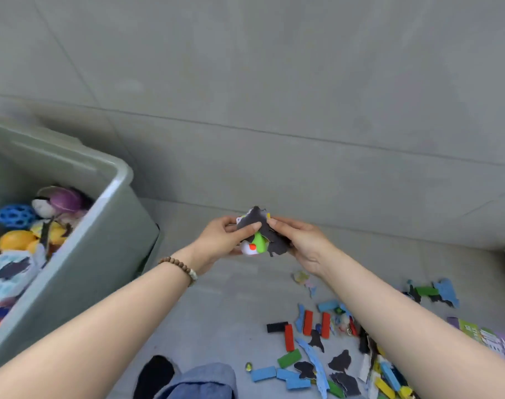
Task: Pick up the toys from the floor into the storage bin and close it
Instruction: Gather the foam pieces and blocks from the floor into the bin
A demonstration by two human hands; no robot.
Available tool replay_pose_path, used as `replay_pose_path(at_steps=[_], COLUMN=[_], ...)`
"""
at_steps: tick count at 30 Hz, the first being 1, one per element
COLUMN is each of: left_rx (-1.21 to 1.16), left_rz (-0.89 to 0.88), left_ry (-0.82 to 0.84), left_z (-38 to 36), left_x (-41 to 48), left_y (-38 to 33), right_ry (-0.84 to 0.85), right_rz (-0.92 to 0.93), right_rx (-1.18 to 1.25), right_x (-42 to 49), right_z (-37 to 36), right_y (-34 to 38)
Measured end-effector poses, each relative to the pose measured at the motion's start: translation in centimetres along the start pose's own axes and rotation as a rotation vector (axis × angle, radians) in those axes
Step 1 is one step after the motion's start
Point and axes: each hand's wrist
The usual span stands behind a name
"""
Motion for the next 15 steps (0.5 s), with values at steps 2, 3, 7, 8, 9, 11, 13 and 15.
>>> replay_pose_path(at_steps=[2, 3, 7, 8, 9, 11, 13, 15], left_rx=[0.000, -0.024, -0.149, -0.165, -0.183, -0.229, -0.263, -0.298], left_rz=[-0.053, -0.075, -0.125, -0.123, -0.112, -0.060, -0.014, 0.019], left_ry=[-0.114, -0.166, -0.381, -0.429, -0.469, -0.546, -0.577, -0.555], left_z=[4.3, 6.7, 17.5, 20.0, 22.4, 26.2, 29.0, 30.8], left_x=[-3.3, -4.8, -9.9, -10.7, -11.3, -11.6, -11.0, -10.2], left_y=[-2.1, -2.8, -2.9, -2.3, -1.5, 0.4, 2.2, 3.7], right_ry=[0.056, 0.085, 0.229, 0.262, 0.289, 0.322, 0.346, 0.394], right_rz=[0.020, 0.029, 0.071, 0.070, 0.061, 0.014, -0.024, -0.051], right_rx=[-0.033, -0.042, -0.052, -0.071, -0.093, -0.109, -0.146, -0.198], right_x=[-0.4, -0.6, -1.6, -1.8, -1.9, -1.7, -1.2, -0.7], right_z=[-5.5, -8.6, -21.8, -24.9, -27.6, -32.1, -34.9, -36.0], right_y=[2.6, 3.5, 5.5, 5.2, 4.8, 3.2, 1.6, 0.4])
Point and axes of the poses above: each hand's wrist, its own x-axis towards the middle knuckle, its own z-axis out of the back of the hand, y = z × x, and after that the axes turned 12 degrees about z, right-handed
